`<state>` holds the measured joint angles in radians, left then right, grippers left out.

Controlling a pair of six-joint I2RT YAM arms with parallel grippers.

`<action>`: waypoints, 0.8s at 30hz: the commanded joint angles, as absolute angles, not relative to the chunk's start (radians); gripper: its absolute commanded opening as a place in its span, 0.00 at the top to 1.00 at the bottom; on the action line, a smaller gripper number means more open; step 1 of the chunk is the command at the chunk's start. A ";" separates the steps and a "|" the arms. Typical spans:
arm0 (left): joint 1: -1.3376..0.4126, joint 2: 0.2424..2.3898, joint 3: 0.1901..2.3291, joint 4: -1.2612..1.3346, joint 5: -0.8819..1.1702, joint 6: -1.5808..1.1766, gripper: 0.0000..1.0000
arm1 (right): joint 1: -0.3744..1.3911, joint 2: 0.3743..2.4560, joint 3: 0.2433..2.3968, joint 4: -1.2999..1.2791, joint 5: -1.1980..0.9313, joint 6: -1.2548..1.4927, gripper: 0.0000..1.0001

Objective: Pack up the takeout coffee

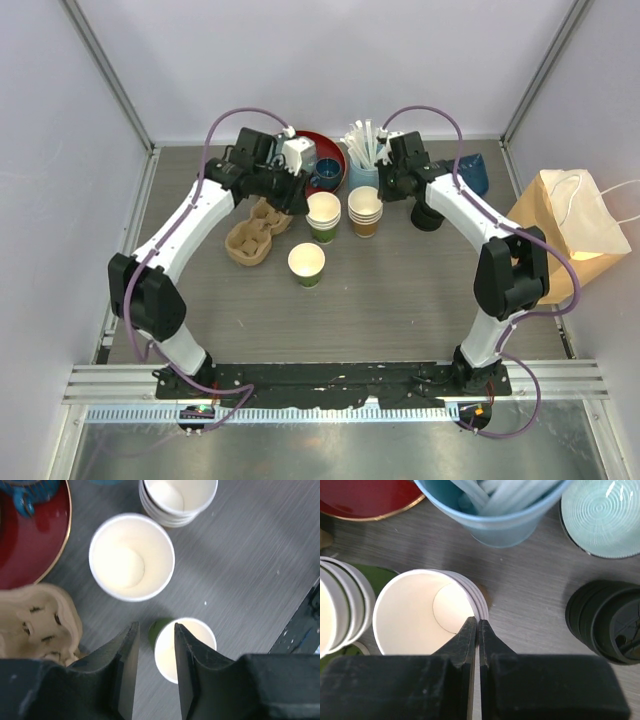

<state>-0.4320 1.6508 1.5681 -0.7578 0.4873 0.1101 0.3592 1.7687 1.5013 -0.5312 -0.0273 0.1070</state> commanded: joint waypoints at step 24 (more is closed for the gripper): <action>-0.603 1.787 1.822 -0.733 0.482 -0.080 0.55 | 0.319 1.480 1.477 -0.529 -0.049 0.110 0.99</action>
